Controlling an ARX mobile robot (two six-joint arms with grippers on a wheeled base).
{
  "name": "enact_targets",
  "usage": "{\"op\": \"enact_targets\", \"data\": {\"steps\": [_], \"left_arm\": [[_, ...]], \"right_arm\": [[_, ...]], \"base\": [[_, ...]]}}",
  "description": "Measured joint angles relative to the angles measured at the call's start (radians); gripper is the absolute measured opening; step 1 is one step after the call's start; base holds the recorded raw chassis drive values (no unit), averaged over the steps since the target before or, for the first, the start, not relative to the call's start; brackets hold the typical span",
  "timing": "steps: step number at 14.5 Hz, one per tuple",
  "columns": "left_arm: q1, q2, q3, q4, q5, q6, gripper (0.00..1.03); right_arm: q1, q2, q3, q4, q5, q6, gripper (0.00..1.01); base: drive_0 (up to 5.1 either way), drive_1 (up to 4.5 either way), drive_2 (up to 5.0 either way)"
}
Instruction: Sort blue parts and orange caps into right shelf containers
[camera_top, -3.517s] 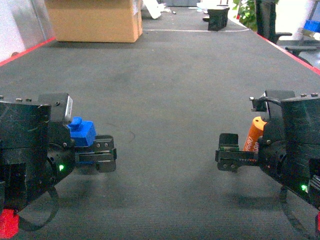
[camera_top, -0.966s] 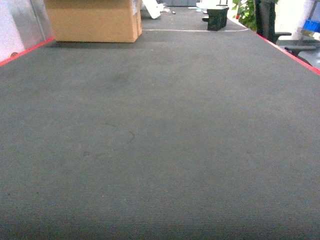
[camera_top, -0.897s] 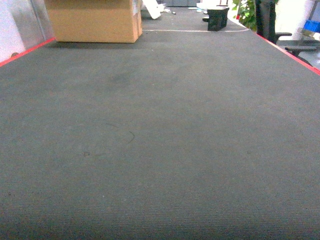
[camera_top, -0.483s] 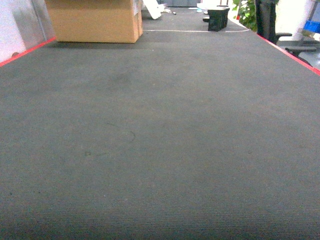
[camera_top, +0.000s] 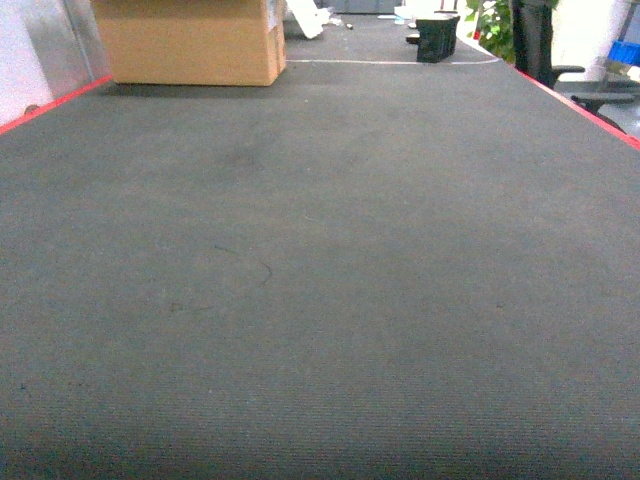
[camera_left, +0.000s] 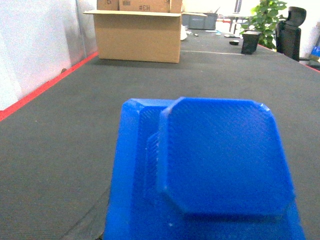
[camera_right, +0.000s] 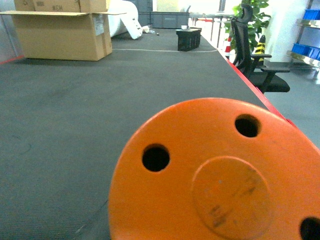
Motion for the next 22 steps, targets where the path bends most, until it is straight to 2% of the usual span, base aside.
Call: {"op": "enact_targets", "data": {"steps": [5,7,16,22], "left_arm": [[-0.003,-0.123,0.000,-0.121,0.003,0.000,0.43],[-0.003,-0.287,0.001,-0.306,0.002,0.000,0.43],[-0.003,-0.289,0.001,-0.303,0.003,-0.001,0.43],[-0.002,-0.289,0.001,-0.303,0.003,0.000,0.43]], "right_arm": [[0.000,0.000,0.000,-0.002,0.001,0.000,0.46],[0.000,0.000,0.000,-0.002,0.001,0.000,0.46],[0.000,0.000,0.000,-0.002,0.001,0.000,0.45],[0.000,0.000,0.000,-0.002,0.000,0.000,0.45]], "base": [[0.0,0.00,0.0],[0.0,0.00,0.0],[0.0,0.00,0.0],[-1.4,-1.43,-1.4]]}}
